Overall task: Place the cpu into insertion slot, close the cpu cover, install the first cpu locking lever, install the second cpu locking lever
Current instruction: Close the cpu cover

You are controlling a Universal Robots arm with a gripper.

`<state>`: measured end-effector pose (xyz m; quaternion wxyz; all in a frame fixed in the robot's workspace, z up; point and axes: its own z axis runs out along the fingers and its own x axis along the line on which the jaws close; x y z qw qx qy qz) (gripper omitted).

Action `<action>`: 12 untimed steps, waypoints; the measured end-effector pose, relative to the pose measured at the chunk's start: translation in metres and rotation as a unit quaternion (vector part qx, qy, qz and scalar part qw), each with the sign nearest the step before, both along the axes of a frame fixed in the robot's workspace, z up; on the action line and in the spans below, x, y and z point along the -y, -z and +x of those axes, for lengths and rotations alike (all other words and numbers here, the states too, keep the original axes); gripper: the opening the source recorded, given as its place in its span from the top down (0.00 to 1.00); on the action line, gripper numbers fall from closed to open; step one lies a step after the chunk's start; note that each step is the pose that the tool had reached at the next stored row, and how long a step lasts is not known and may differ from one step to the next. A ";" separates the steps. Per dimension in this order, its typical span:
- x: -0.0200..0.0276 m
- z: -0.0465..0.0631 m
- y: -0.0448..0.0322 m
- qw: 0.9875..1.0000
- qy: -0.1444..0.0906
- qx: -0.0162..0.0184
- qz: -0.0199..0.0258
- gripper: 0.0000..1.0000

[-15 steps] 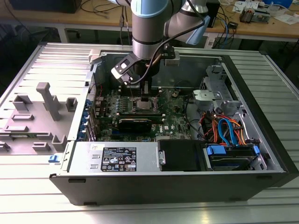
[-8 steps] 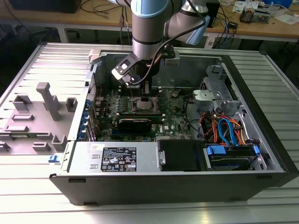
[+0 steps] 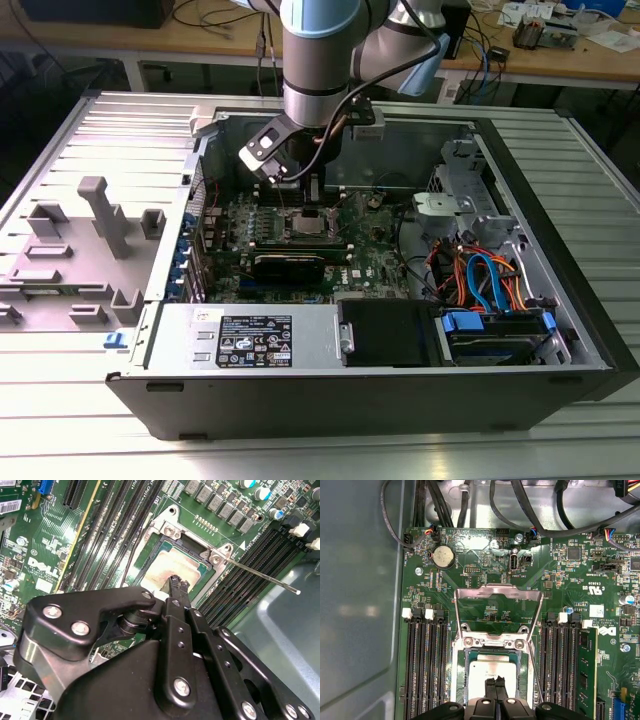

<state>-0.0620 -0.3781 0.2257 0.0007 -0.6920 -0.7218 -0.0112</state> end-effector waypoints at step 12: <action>0.0000 0.000 -0.0075 1.000 0.000 0.000 0.000 0.89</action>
